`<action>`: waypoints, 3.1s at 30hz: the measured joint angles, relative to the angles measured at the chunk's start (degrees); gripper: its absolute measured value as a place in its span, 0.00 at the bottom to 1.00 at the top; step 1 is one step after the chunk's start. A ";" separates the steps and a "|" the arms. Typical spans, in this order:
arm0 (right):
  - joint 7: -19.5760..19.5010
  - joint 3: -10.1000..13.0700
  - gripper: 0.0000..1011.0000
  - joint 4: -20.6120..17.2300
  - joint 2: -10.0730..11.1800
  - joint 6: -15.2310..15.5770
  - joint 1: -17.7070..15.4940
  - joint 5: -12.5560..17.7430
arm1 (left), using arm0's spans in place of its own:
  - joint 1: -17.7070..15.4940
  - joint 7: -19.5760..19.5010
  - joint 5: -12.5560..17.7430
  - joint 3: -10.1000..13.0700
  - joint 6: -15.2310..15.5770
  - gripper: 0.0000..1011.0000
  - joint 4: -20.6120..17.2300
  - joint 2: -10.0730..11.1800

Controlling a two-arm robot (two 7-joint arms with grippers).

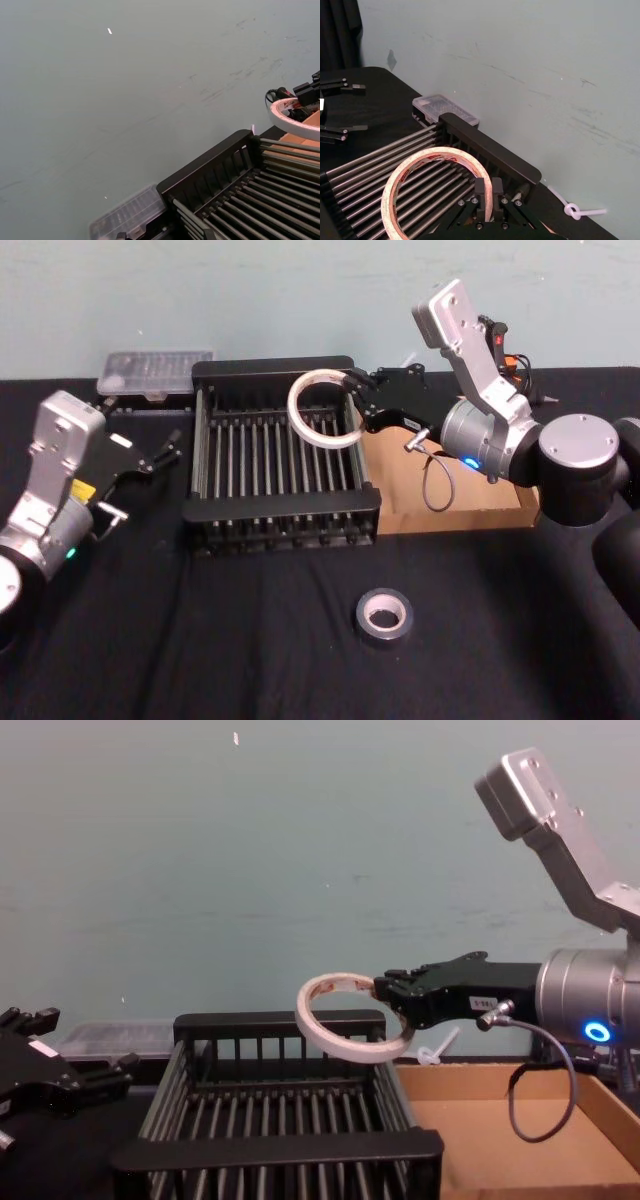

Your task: Pick up the white tape and place it into the black box , Pick up the silver tape and place it into the brown box.

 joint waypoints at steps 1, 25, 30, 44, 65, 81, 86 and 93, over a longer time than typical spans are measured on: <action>0.00 0.01 0.09 -0.01 0.02 0.00 -0.01 0.00 | 0.00 0.00 0.00 0.00 0.00 0.99 0.00 0.00; 0.00 0.18 0.41 -0.33 0.26 0.03 -0.27 0.14 | 0.00 0.00 0.00 0.00 0.00 0.99 0.00 0.00; 0.00 0.18 0.55 -0.36 0.28 0.04 -0.29 0.15 | 0.00 0.00 0.00 0.00 0.00 0.99 0.00 0.00; 0.00 0.18 0.97 -0.39 0.31 0.05 -0.31 0.20 | 0.00 0.00 0.00 0.00 0.00 0.99 0.00 0.00; 1.23 2.82 0.99 -9.11 5.86 2.81 -5.19 2.36 | 0.00 0.00 0.00 0.00 0.00 0.99 0.00 0.00; 6.65 4.49 0.99 -23.20 18.85 8.43 -14.33 7.03 | 0.00 0.00 0.00 0.00 0.00 0.99 0.00 0.00; 7.24 3.48 0.99 -24.97 20.92 8.99 -16.26 7.52 | 0.00 0.00 0.00 0.00 0.00 0.99 0.00 0.00; 7.06 1.55 0.99 -25.77 21.80 9.45 -18.41 8.45 | 0.00 0.00 0.00 0.00 0.00 0.99 0.00 0.00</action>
